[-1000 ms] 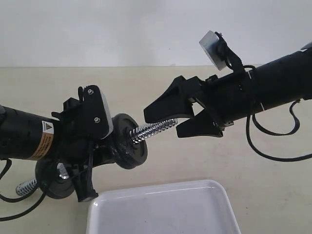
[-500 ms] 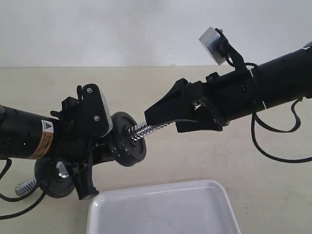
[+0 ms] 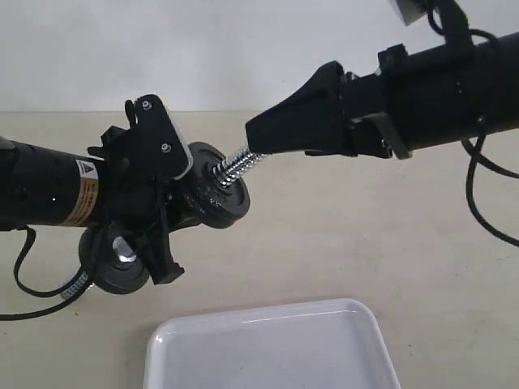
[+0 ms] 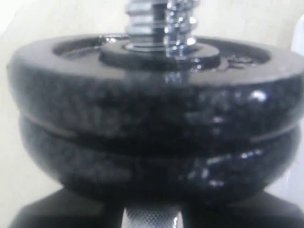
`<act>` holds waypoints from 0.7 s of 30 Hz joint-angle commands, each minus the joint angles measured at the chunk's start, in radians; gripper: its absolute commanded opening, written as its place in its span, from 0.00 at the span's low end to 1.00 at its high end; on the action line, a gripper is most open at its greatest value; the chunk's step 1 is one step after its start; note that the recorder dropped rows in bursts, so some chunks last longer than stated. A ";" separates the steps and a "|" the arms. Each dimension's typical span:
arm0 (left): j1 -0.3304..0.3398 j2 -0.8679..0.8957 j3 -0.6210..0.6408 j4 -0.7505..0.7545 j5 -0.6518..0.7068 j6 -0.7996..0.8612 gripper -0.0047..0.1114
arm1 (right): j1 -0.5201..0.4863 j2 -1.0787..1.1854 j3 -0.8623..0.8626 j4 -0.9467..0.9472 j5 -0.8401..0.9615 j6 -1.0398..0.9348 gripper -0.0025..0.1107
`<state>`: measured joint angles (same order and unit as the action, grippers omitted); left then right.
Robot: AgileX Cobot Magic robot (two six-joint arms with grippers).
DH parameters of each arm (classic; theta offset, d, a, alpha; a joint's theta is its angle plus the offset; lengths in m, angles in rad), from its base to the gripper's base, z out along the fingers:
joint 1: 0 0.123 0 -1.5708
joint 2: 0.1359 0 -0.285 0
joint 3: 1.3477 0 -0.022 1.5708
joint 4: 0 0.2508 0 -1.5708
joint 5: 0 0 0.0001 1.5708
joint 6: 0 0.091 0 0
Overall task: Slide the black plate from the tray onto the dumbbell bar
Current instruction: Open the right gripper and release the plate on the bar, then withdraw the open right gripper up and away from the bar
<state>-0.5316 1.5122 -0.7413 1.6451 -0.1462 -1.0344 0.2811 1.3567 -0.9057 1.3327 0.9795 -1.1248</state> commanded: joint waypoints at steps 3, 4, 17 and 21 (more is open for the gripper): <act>-0.001 -0.057 -0.070 -0.032 0.013 0.011 0.08 | -0.004 -0.112 -0.005 -0.006 0.019 0.016 0.95; -0.001 -0.057 -0.070 -0.030 0.017 0.011 0.08 | -0.004 -0.128 -0.005 -0.006 0.023 0.028 0.95; -0.001 0.022 -0.070 0.000 0.017 0.011 0.08 | -0.004 -0.370 -0.005 -0.006 0.026 0.021 0.95; -0.001 0.052 -0.074 0.000 0.017 0.011 0.08 | -0.004 -0.408 -0.005 -0.007 0.031 0.067 0.95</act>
<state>-0.5334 1.6006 -0.7668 1.6829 -0.1467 -1.0122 0.2811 0.9750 -0.9057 1.3269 1.0067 -1.0846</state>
